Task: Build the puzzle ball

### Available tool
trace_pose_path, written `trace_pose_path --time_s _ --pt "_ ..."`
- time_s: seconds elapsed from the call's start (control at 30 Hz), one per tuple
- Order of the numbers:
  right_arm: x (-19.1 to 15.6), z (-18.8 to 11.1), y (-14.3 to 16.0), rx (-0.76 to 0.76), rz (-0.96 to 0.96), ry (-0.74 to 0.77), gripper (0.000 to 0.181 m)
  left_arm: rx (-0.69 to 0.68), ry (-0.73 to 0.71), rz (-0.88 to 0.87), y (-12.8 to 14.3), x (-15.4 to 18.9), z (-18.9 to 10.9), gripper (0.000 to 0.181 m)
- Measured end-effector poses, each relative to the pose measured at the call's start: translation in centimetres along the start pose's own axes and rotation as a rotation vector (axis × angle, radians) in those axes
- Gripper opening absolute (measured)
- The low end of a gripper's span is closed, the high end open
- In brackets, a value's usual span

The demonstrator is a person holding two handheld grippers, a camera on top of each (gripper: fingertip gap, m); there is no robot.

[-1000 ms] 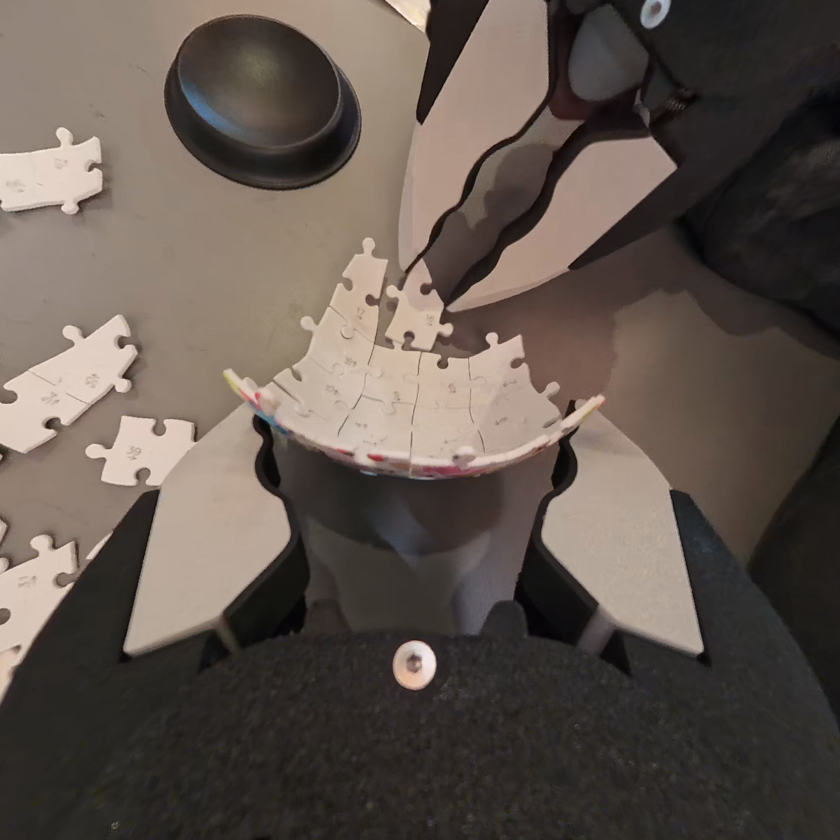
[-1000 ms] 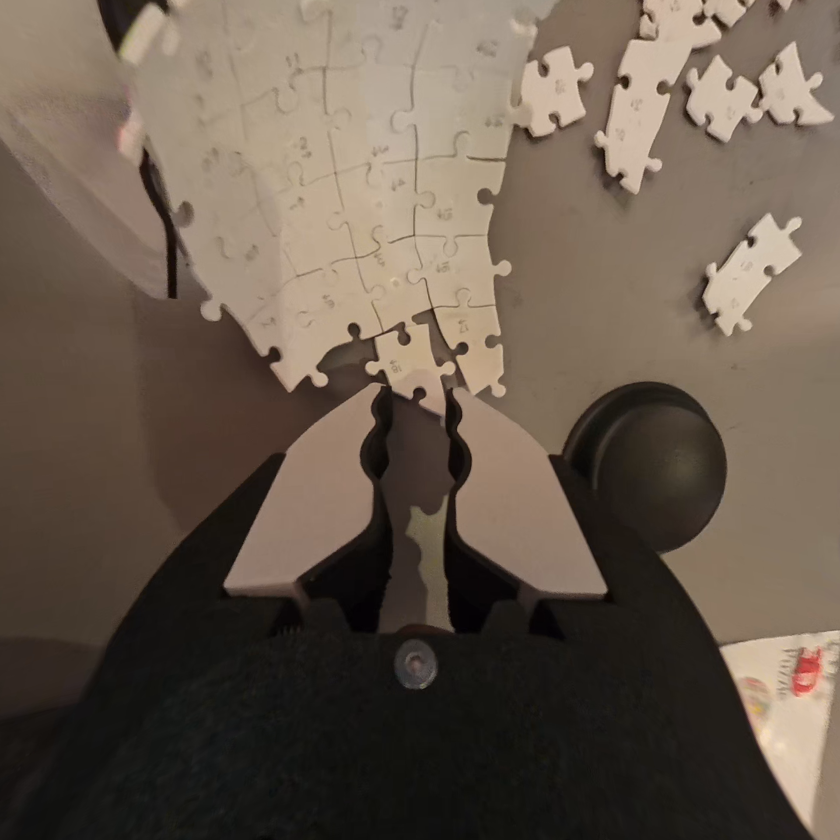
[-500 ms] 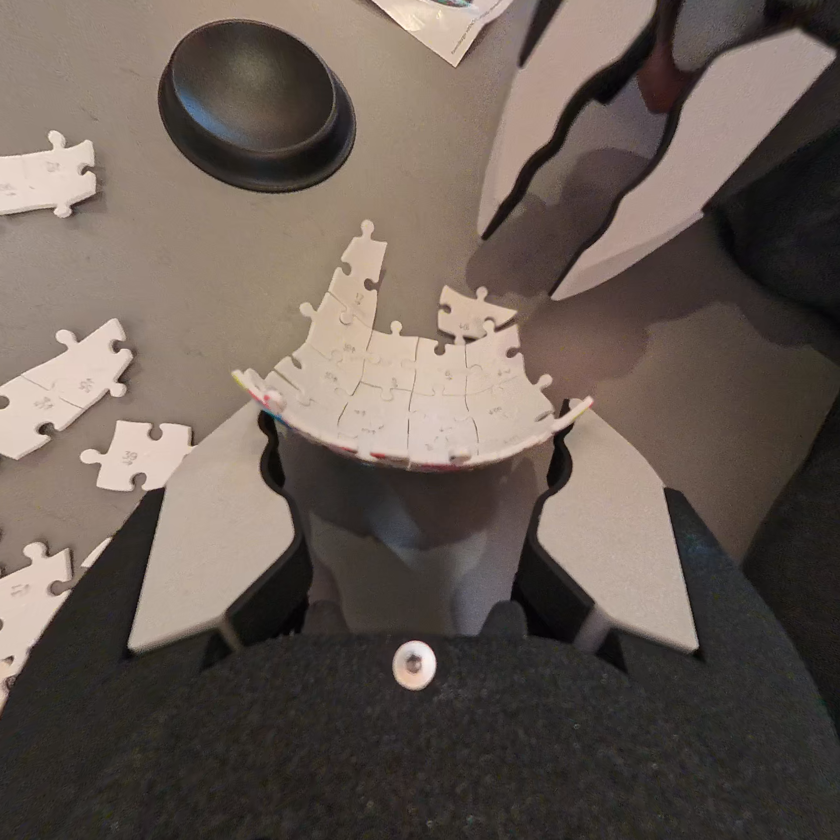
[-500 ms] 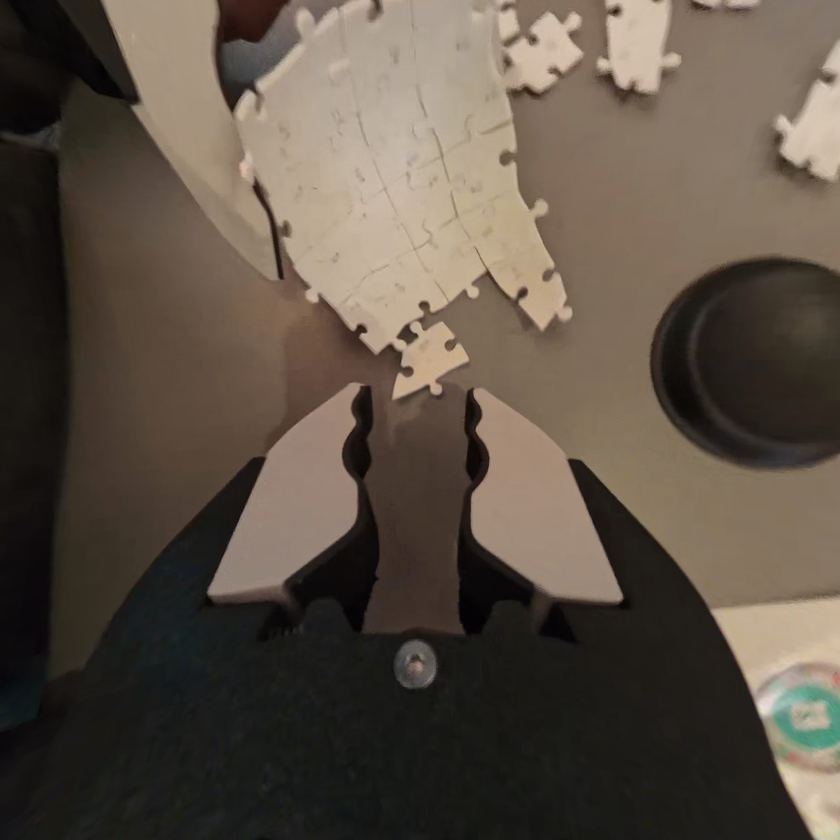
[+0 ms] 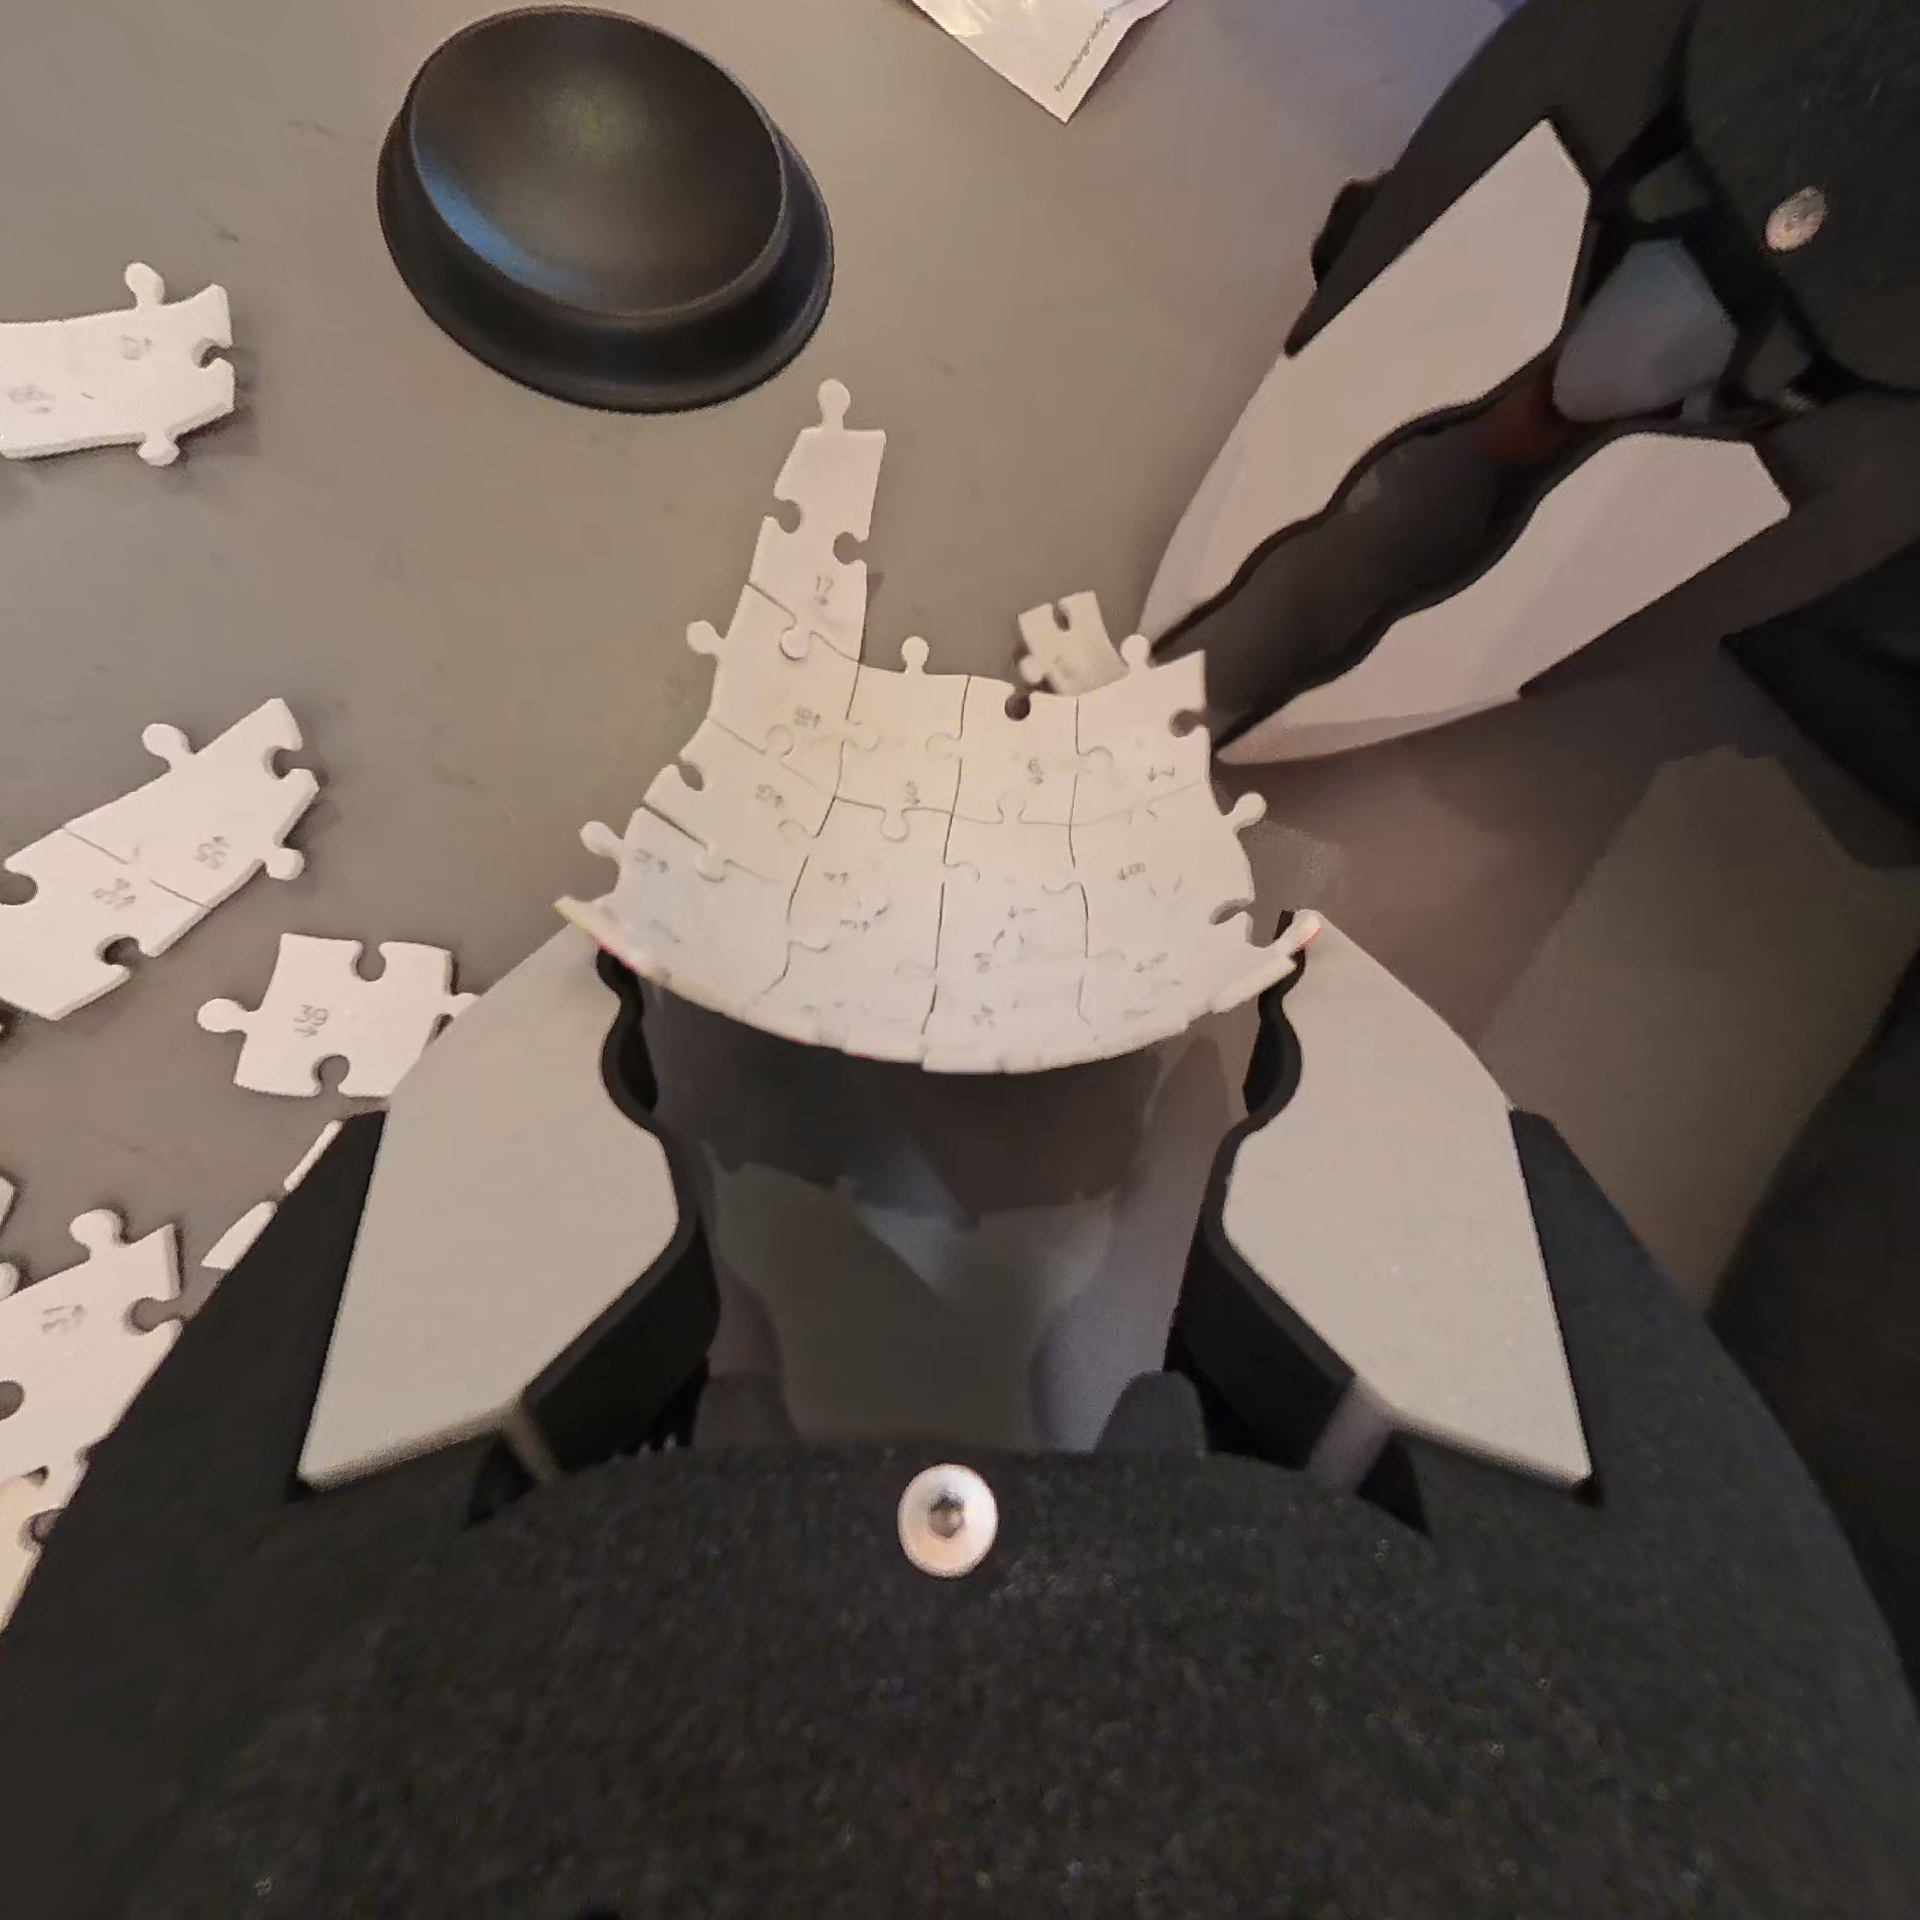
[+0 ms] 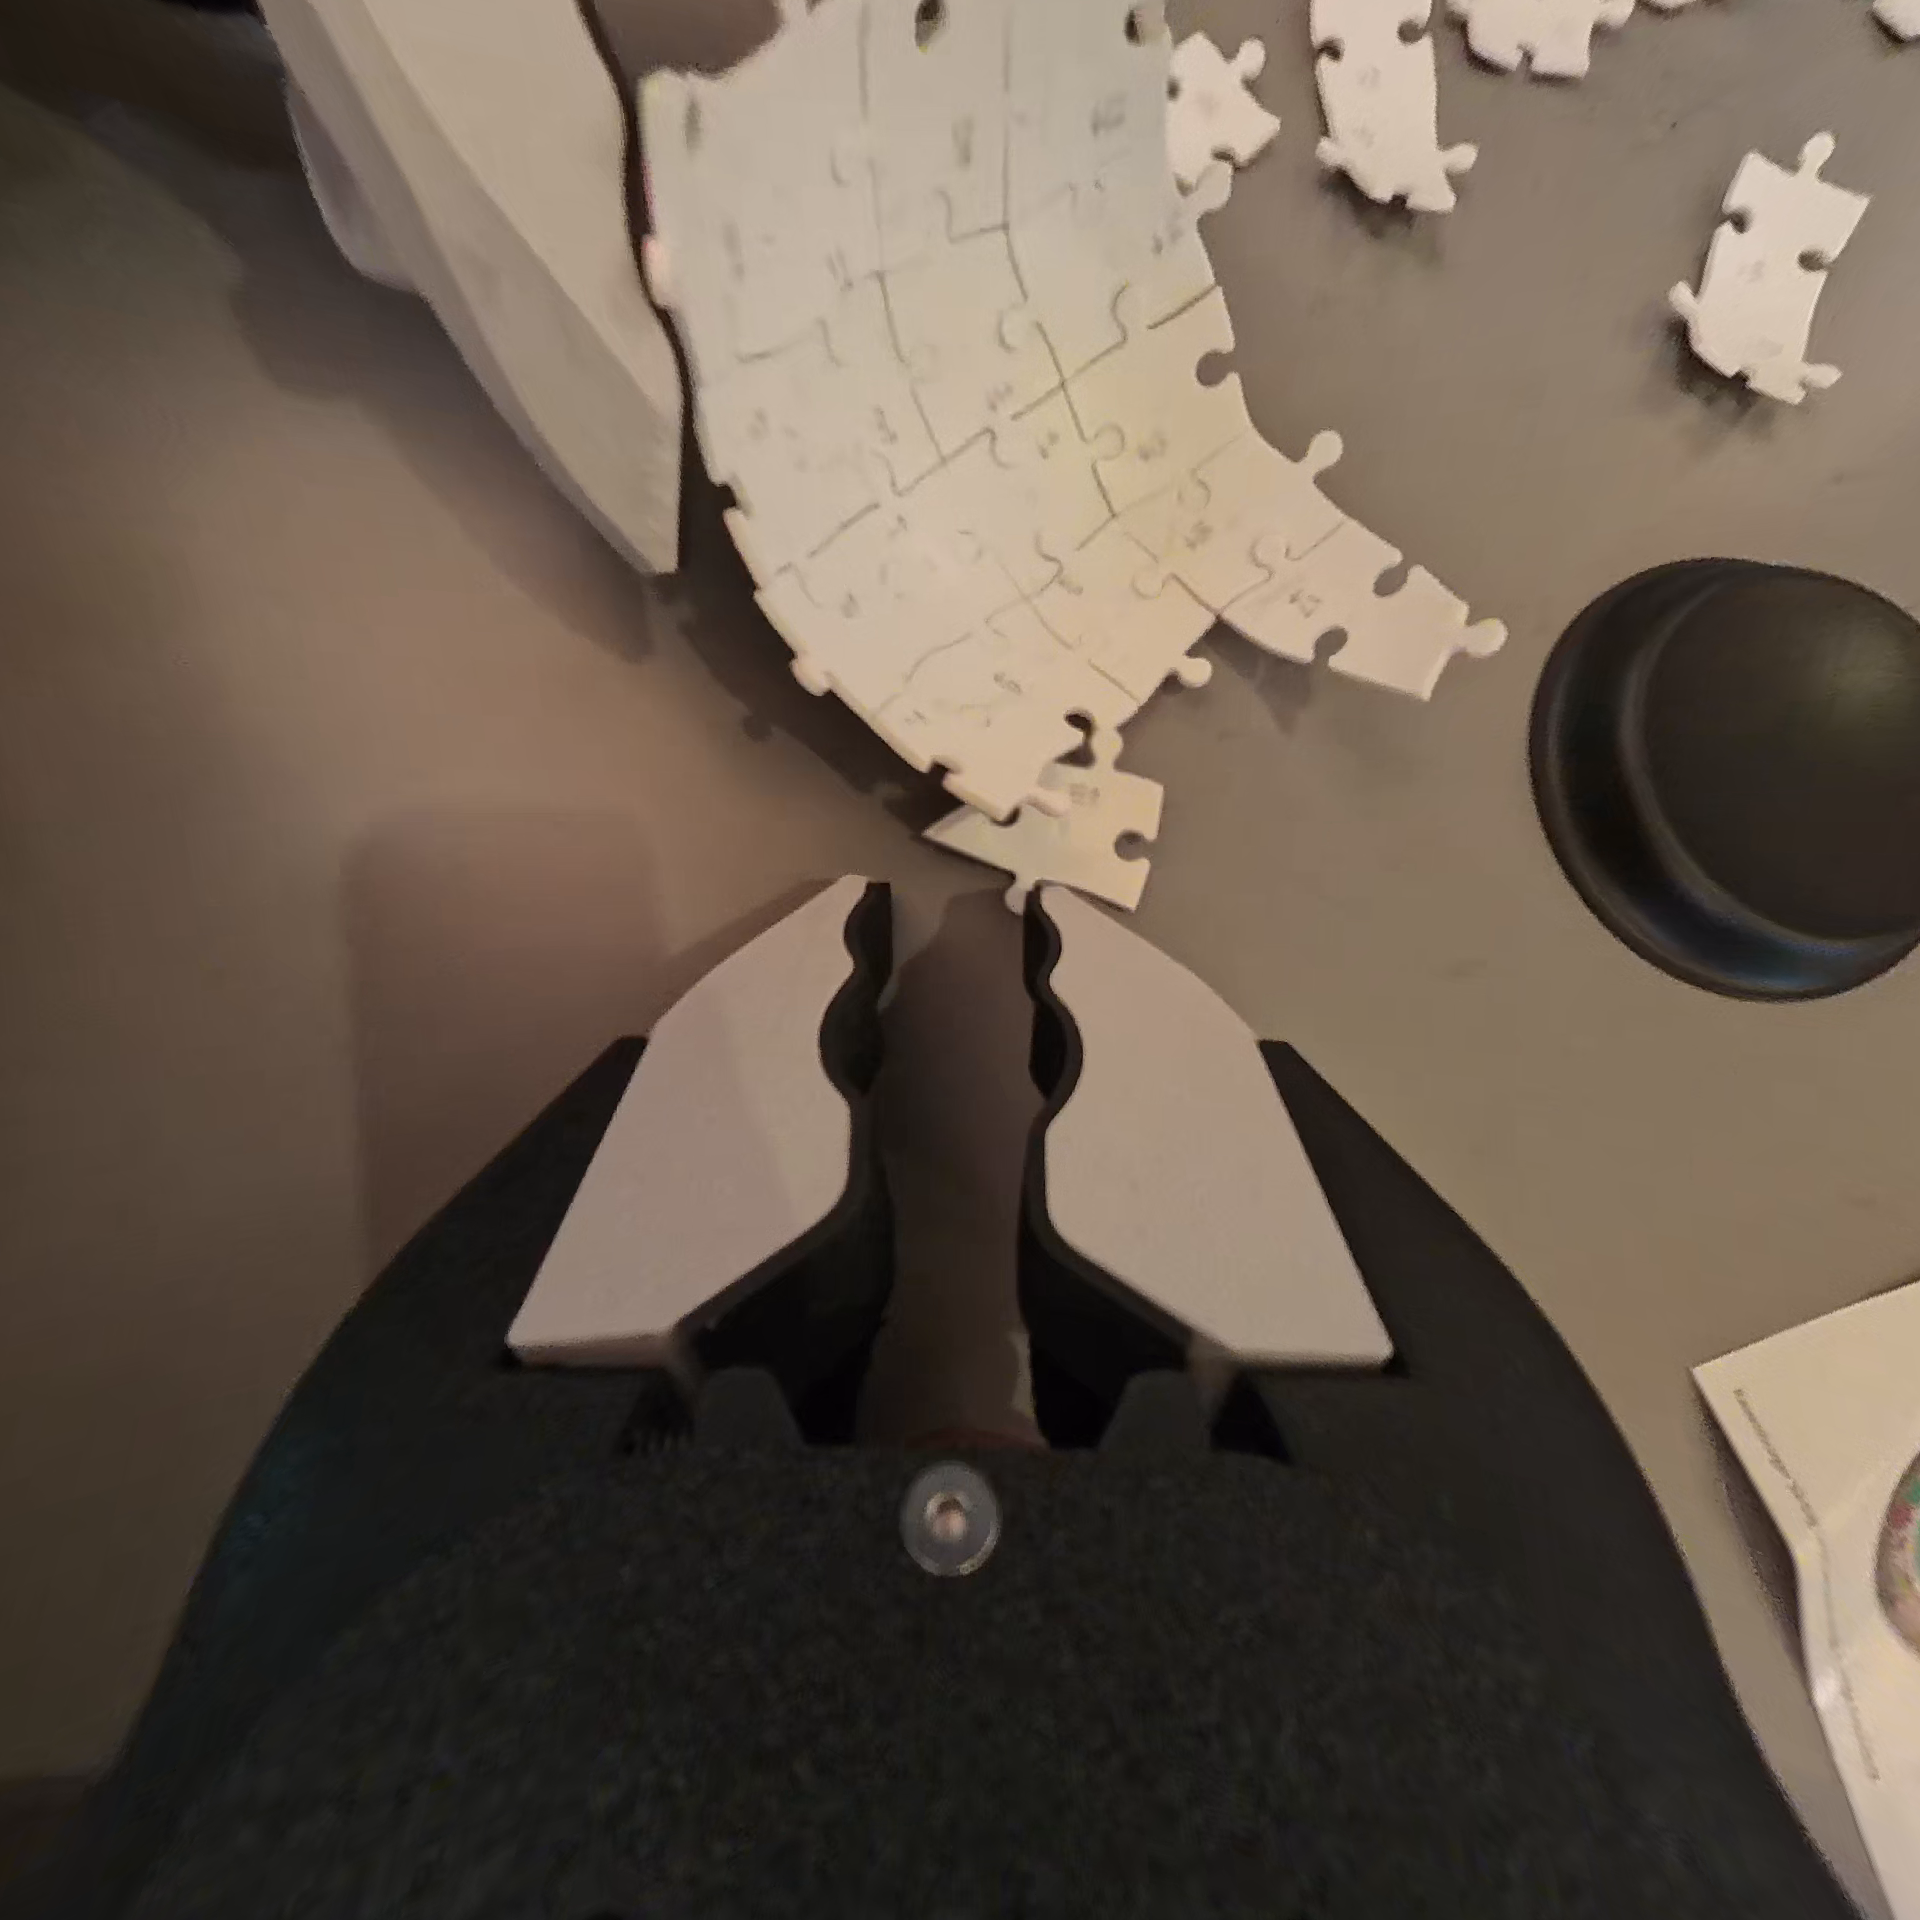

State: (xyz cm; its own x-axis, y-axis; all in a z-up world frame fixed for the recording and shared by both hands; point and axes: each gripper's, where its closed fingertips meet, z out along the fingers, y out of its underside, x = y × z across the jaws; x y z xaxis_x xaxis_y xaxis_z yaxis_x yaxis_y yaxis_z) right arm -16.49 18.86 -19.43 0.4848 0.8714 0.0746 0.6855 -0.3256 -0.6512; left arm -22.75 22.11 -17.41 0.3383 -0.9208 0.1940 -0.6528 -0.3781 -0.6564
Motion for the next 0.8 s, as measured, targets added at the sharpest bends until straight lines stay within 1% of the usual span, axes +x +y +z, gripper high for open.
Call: trace_pose_path --time_s 0.07,0.13,0.23,0.3,0.43,0.47,0.57,0.7,0.77,0.8 --pt "1.0 -0.3 0.3 -0.024 0.005 0.025 0.024 0.0 -0.004 0.0 0.1 0.0 0.0 0.112" --pt "1.6 -0.8 0.0 -0.011 0.008 0.033 0.024 -0.004 -0.005 -0.001 0.2 0.0 0.0 0.112" --pt "1.8 -1.3 -0.3 -0.019 0.009 0.022 0.024 -0.004 -0.007 -0.004 0.3 -0.1 0.0 0.112" --pt "1.1 -1.1 -0.5 -0.031 0.01 -0.013 0.022 -0.005 -0.011 -0.001 0.4 -0.1 -0.1 0.112" --pt "0.2 -0.4 -0.2 -0.045 -0.035 -0.026 0.023 -0.007 -0.011 -0.001 0.7 -0.1 -0.1 0.112" --pt "0.0 -0.1 0.0 -0.055 -0.022 -0.042 0.025 -0.007 -0.01 -0.002 0.7 -0.1 -0.1 0.112" --pt "-1.1 -0.3 -0.3 -0.031 0.037 -0.12 0.025 -0.004 -0.009 -0.001 0.6 0.0 -0.1 0.112" --pt "-0.9 -1.1 -0.7 -0.003 0.034 -0.089 0.025 0.001 -0.006 0.001 0.5 0.1 -0.2 0.112" --pt "0.1 -1.3 -0.9 -0.001 0.038 -0.052 0.025 0.001 -0.003 0.002 0.5 0.1 -0.2 0.112" --pt "0.9 -1.2 -0.9 -0.003 0.037 -0.022 0.029 0.0 -0.001 0.0 0.5 0.1 -0.2 0.112"
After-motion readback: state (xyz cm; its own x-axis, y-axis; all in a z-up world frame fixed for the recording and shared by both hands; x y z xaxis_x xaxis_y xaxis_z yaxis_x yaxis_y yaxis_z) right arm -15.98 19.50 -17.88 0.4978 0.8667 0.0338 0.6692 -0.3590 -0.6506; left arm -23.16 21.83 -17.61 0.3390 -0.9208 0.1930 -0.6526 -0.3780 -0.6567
